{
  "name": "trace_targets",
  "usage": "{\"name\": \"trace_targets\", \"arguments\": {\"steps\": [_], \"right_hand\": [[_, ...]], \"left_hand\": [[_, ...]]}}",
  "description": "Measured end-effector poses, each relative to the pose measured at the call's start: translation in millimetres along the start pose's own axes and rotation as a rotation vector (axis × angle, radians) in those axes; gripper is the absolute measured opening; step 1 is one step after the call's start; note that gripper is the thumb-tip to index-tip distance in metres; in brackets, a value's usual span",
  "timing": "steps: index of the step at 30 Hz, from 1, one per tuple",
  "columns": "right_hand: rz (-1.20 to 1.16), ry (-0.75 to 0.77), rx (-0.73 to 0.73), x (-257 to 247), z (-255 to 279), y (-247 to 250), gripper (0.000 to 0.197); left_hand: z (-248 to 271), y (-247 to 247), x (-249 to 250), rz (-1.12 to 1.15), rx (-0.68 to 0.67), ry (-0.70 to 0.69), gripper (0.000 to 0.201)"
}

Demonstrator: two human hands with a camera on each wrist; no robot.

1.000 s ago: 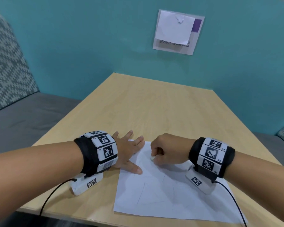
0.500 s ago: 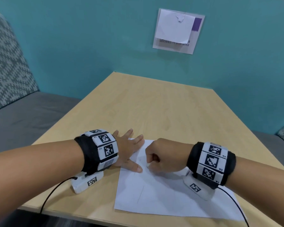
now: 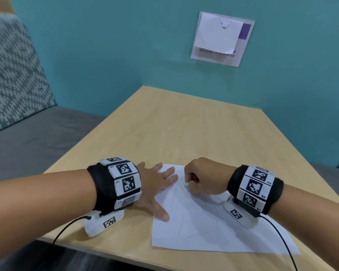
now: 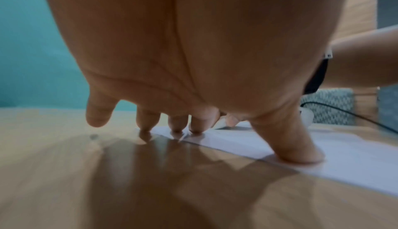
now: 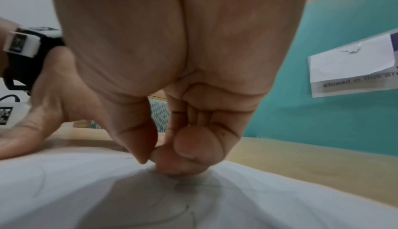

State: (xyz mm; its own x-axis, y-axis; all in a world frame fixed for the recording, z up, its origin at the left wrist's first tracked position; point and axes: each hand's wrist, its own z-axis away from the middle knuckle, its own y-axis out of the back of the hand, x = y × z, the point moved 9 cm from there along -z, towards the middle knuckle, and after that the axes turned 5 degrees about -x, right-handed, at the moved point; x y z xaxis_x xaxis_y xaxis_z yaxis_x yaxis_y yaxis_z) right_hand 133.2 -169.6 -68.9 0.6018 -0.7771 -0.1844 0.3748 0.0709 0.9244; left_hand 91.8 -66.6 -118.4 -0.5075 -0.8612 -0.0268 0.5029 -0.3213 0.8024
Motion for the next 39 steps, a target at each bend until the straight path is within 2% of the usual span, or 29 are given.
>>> {"name": "trace_targets", "arguments": {"steps": [6, 9, 11, 15, 16, 20, 23, 25, 30, 34, 39], "right_hand": [[-0.041, 0.166, -0.114, -48.4, 12.4, -21.5, 0.005], [0.021, 0.082, -0.044, -27.6, -5.2, -1.9, 0.018], [-0.009, 0.048, -0.011, -16.9, -10.4, 4.3, 0.018], [-0.031, 0.202, -0.170, -58.2, 6.7, -28.4, 0.005], [-0.030, 0.216, -0.173, -60.4, 7.7, -28.6, 0.006], [-0.025, 0.113, -0.037, -30.1, -4.7, -2.6, 0.009], [-0.021, 0.202, -0.080, -55.7, 7.9, -19.9, 0.014], [-0.021, 0.264, -0.131, -69.7, 16.7, -31.2, 0.017], [-0.024, 0.136, -0.023, -37.4, 5.9, -8.9, 0.010], [-0.032, 0.220, -0.115, -63.1, 22.0, -27.4, 0.014], [-0.039, 0.067, -0.012, -21.0, 2.4, -0.6, 0.019]], "left_hand": [[-4.7, -1.4, -1.7, 0.076, 0.051, -0.038, 0.113], [-5.5, -2.6, -3.3, 0.059, 0.043, -0.035, 0.114], [-6.3, -3.2, -2.7, 0.049, 0.039, -0.027, 0.115], [-3.3, 0.2, -0.7, 0.104, 0.067, -0.059, 0.100], [-3.8, 0.3, -1.1, 0.111, 0.070, -0.064, 0.099], [-8.1, -0.7, -2.9, 0.099, 0.059, -0.052, 0.111], [-7.8, -0.3, -2.4, 0.069, 0.058, -0.036, 0.105], [-7.4, 0.1, -2.1, 0.054, 0.057, -0.034, 0.109], [-9.5, -0.2, -4.3, 0.081, 0.049, -0.030, 0.113], [-9.7, 0.4, -0.5, 0.058, 0.057, -0.045, 0.113], [-9.0, -3.3, -5.3, 0.062, 0.040, -0.029, 0.118]]}}
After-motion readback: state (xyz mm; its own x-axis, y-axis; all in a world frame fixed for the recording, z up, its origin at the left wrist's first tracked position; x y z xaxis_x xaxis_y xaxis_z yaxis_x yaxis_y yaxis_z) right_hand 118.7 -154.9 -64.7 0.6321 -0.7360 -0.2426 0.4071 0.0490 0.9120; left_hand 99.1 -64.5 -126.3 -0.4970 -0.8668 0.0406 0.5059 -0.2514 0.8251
